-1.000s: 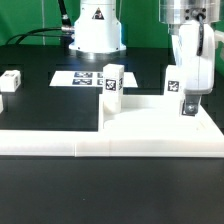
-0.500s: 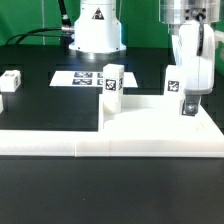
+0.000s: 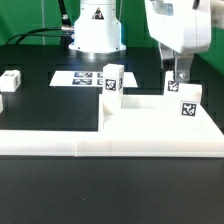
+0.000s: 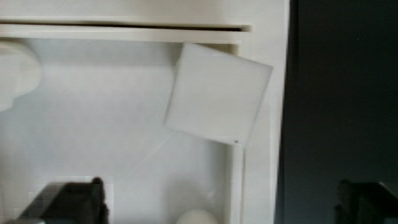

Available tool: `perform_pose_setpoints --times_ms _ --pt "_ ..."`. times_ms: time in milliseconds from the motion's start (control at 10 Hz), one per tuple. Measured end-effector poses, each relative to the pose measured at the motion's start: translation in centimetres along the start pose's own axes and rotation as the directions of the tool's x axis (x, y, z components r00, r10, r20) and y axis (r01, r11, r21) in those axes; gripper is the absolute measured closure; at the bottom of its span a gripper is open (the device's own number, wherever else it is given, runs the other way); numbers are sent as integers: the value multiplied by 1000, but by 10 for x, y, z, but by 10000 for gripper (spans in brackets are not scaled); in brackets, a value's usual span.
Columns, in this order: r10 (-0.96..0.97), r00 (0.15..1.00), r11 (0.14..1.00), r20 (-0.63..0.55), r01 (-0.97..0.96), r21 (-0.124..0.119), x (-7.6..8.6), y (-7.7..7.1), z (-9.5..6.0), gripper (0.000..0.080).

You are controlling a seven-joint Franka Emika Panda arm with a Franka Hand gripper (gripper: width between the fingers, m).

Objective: Assemble square table

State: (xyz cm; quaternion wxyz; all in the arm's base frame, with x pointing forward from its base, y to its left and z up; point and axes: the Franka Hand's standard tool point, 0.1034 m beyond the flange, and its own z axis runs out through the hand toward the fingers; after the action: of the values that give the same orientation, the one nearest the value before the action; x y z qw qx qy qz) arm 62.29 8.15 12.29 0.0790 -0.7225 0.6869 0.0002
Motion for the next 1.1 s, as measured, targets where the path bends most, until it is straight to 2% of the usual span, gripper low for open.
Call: perform_pose_setpoints --times_ms 100,200,300,500,800,900,1100 --pt "-190 982 982 -8 190 20 13 -2 -15 150" --pt "-330 944 943 -24 331 32 36 0 -30 150" --pt "-410 911 911 -35 411 28 46 1 -32 150" --pt "-499 866 866 -34 500 22 43 2 -30 150" --pt "-680 732 732 -39 681 13 48 4 -29 150" --pt "-777 626 626 -62 780 27 70 14 -25 150" --pt "-884 463 465 -62 885 -10 128 47 -19 150"
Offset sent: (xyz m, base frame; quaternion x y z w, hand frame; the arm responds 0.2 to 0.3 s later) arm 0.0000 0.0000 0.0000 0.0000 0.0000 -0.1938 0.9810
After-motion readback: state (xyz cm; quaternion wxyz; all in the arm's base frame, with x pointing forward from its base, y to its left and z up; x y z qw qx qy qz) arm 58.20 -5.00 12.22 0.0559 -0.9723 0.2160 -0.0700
